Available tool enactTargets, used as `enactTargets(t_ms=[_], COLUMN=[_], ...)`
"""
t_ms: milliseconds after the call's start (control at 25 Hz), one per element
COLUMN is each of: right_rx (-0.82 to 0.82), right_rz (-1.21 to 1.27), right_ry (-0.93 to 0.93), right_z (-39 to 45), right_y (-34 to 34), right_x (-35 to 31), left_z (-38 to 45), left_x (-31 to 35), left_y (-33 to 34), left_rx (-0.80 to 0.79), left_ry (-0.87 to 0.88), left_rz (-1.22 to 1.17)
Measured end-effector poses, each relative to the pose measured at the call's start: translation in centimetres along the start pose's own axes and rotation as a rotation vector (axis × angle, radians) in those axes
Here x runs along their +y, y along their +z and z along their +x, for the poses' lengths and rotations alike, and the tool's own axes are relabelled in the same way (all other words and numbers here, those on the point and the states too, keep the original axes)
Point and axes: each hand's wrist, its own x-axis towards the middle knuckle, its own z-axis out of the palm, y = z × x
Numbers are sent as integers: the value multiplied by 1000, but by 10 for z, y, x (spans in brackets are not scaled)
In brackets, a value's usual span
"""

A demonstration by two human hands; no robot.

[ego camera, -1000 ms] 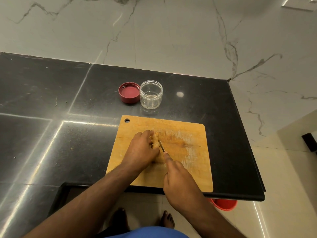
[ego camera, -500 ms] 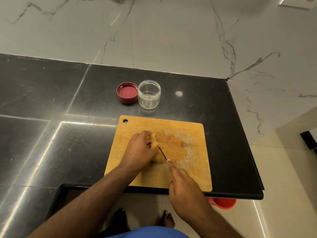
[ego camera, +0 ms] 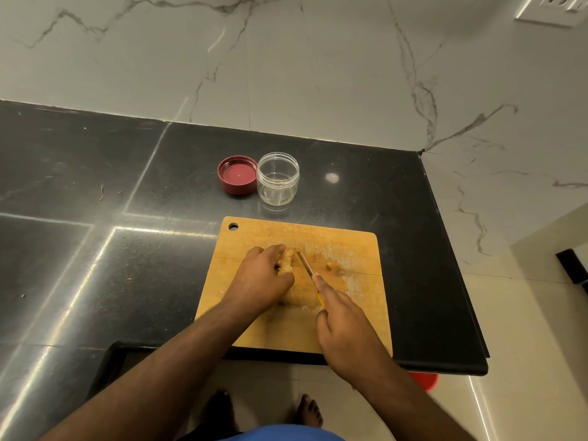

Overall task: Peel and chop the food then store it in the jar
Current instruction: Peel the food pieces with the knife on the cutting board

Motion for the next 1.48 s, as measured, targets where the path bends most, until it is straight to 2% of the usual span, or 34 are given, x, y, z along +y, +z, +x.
enactTargets(t_ms=[400,720,840,1080,1320,1480], right_rx=[-20,4,46,28,-14,-28], right_rz=[-54,10,78,132,86,29], right_ry=[-7,19,38,36,14,-12], right_z=[14,13,9,3,4,8], right_y=[1,3,-1,-1,-1,-2], right_x=[-4,5,12,17,14,9], left_z=[10,10,12,19,18,23], left_x=[0,-5,-8,-9,-3,0], left_y=[2,0,-4,-13,-6,-6], left_rx=[4,32,-5,-90,6,0], left_ry=[6,-44,-44,-21,-11,7], left_rz=[58,-15,3,68,45,73])
